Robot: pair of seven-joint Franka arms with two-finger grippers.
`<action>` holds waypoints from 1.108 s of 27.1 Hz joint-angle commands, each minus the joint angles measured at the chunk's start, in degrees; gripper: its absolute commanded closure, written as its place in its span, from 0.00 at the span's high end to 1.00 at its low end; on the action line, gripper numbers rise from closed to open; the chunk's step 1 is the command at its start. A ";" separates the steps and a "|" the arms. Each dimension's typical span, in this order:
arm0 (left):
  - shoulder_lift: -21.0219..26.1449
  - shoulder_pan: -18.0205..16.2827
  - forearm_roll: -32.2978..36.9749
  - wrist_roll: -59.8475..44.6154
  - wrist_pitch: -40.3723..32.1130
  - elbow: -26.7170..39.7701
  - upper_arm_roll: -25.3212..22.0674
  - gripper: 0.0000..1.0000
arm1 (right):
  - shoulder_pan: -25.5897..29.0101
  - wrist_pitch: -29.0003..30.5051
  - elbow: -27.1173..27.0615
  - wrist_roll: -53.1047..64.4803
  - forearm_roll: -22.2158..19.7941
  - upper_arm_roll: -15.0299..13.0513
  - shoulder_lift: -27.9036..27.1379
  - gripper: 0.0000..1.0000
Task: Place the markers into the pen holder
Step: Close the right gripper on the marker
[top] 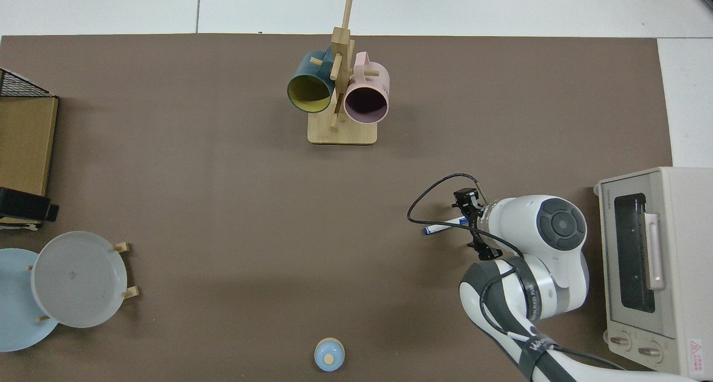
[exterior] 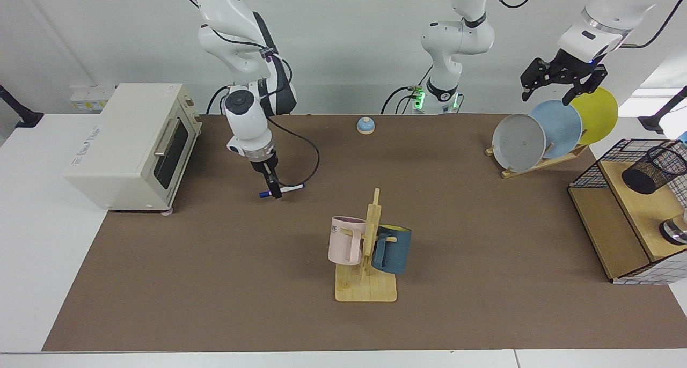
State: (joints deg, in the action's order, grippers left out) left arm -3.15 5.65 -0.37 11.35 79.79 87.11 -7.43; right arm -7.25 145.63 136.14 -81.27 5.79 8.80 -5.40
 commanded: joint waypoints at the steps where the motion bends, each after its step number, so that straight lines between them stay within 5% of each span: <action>1: -0.89 0.24 0.54 -0.62 -1.13 0.17 -0.13 1.00 | -0.22 2.12 0.26 -1.08 0.54 0.16 -0.83 0.99; 25: -1.16 0.85 0.37 -0.71 -2.89 0.34 -0.04 1.00 | 1.80 5.20 0.17 1.91 -0.43 0.08 -3.47 0.84; 30: -1.16 0.85 0.37 -0.71 -3.06 0.34 0.04 1.00 | 1.80 5.11 0.09 1.38 -0.43 0.08 -3.21 0.69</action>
State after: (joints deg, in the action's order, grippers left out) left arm -3.40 5.70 -0.37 11.33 77.83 87.11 -7.17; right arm -6.22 149.31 136.05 -80.71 5.58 8.48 -8.17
